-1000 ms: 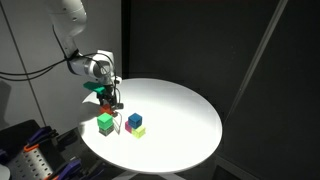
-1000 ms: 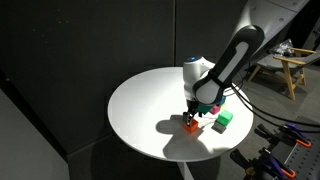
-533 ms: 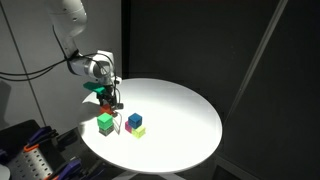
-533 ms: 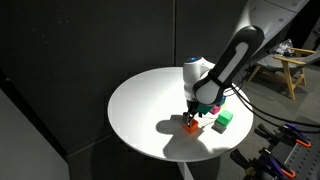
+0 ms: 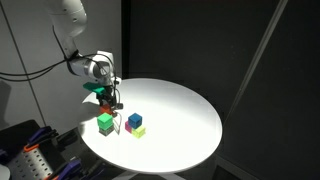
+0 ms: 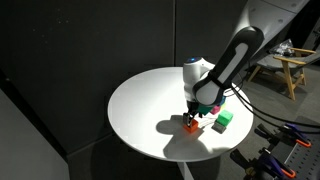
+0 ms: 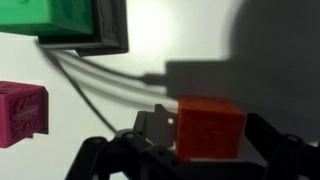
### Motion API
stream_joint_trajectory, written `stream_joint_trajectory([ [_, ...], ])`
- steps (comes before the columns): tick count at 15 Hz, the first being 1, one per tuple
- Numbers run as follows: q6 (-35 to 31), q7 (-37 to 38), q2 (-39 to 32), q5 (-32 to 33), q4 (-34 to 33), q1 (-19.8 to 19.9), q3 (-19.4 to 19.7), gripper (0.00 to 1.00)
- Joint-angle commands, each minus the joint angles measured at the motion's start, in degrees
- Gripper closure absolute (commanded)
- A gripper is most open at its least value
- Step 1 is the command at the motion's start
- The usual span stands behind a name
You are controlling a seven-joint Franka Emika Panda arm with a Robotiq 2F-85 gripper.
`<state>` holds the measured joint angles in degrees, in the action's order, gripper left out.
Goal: Pick up the orange block and put it on the lime green block
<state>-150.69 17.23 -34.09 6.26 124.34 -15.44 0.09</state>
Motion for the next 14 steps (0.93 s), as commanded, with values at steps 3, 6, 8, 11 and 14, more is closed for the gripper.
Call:
stream_joint_trajectory([
  [3, 1.4, -0.3, 0.1, 0.0, -0.7, -0.3, 0.2, 0.34],
  [6, 1.4, -0.5, 0.0, 0.0, -0.8, -0.2, 0.2, 0.60],
  [8, 2.0, -0.7, 0.5, 0.0, -0.7, -0.2, 0.0, 0.68],
  [11, 2.6, -1.0, 1.3, 0.1, -0.4, -0.2, -0.1, 0.69],
  [14, 3.6, -1.1, 2.0, 0.1, -0.2, -0.3, -0.1, 0.69],
])
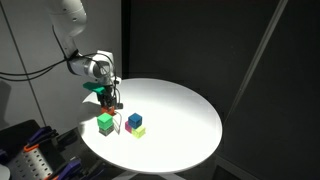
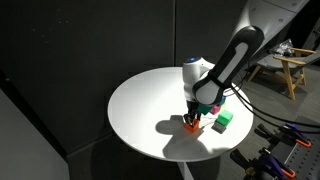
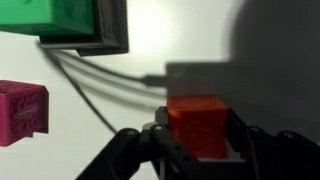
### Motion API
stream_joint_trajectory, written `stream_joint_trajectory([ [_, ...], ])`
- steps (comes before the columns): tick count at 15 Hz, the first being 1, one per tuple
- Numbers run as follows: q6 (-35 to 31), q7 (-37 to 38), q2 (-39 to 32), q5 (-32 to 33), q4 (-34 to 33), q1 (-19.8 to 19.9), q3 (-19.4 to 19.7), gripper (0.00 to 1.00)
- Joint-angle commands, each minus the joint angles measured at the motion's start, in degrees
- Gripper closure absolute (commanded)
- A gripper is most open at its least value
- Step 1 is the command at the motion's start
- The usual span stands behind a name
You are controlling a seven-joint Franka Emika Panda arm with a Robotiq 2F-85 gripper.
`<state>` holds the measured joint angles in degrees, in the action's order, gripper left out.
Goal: Pick up the orange block and put it on the lime green block
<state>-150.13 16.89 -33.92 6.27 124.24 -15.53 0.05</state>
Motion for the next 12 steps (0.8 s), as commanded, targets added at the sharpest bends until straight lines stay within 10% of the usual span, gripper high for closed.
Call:
stream_joint_trajectory([
  [1, 3.6, -0.8, 2.1, 0.2, 0.0, -0.3, 0.0, 0.69],
  [12, 10.4, 1.5, 8.1, 1.0, 1.1, -0.3, 0.2, 0.69],
])
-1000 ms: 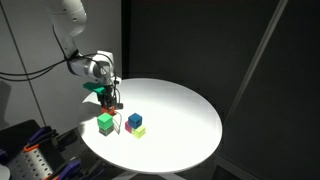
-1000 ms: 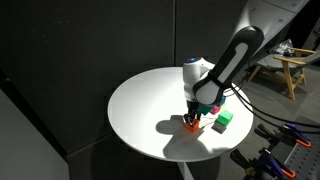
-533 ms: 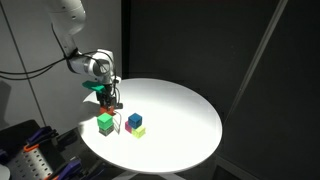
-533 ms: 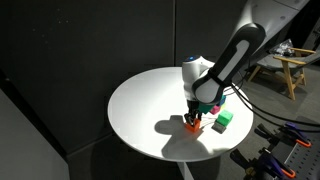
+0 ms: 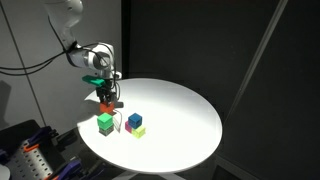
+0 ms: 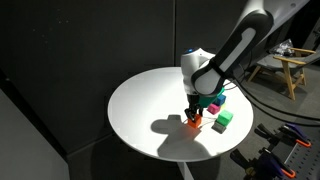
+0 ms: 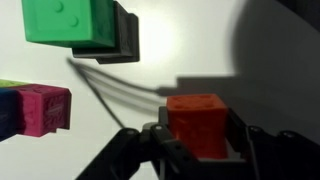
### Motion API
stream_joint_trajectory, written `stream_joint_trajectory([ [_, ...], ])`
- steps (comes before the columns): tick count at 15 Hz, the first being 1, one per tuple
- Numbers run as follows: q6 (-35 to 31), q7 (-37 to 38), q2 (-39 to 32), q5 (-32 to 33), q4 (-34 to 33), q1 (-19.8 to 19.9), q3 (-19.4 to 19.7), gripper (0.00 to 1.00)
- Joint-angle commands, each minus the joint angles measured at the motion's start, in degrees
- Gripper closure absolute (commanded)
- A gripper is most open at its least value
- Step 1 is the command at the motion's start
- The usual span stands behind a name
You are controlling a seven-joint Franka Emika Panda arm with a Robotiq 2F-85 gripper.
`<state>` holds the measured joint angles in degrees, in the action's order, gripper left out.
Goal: Pick up the orange block and put it on the lime green block
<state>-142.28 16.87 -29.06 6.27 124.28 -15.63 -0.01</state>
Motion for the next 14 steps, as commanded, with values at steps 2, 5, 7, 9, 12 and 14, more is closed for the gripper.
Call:
stream_joint_trajectory([
  [2, 3.5, 1.9, 4.6, 1.3, 1.5, -0.2, 0.3, 0.69],
  [5, 4.9, 2.9, 6.7, 1.7, 2.1, -0.2, 0.3, 0.69],
  [7, 5.6, 3.8, 8.2, 2.0, 2.7, -0.2, 0.2, 0.69],
  [9, 6.4, 4.8, 9.6, 2.6, 3.4, -0.2, 0.3, 0.69],
  [12, 7.6, 6.9, 11.6, 3.3, 4.5, -0.1, 0.2, 0.69],
  [14, 8.2, 7.9, 13.1, 3.5, 5.6, 0.2, 0.0, 0.69],
])
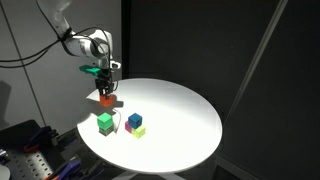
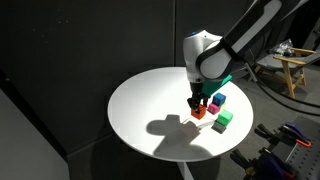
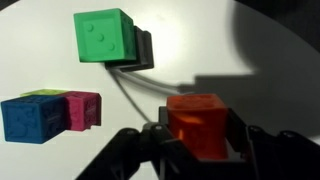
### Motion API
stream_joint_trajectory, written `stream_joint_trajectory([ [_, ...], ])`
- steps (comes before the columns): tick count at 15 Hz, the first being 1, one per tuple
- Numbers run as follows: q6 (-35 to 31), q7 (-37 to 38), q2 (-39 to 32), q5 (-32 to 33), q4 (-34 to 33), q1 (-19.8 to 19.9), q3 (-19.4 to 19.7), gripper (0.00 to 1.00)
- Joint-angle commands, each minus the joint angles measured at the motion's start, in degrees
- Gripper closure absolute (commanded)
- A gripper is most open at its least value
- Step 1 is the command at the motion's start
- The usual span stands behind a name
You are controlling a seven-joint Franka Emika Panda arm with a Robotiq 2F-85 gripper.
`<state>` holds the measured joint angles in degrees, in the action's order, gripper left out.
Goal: Pick up the orange block and put it on the lime green block
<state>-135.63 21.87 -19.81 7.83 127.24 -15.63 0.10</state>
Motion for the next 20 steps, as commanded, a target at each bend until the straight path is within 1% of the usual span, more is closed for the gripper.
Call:
stream_joint_trajectory([
  [1, 1.8, 3.4, 4.8, 1.9, 3.4, 0.4, -0.2, 0.69],
  [9, 1.3, 3.8, 13.5, 1.2, 10.9, 2.8, -1.0, 0.69],
  [20, -0.1, 1.9, 25.2, 0.6, 21.5, 9.8, -1.2, 0.69],
])
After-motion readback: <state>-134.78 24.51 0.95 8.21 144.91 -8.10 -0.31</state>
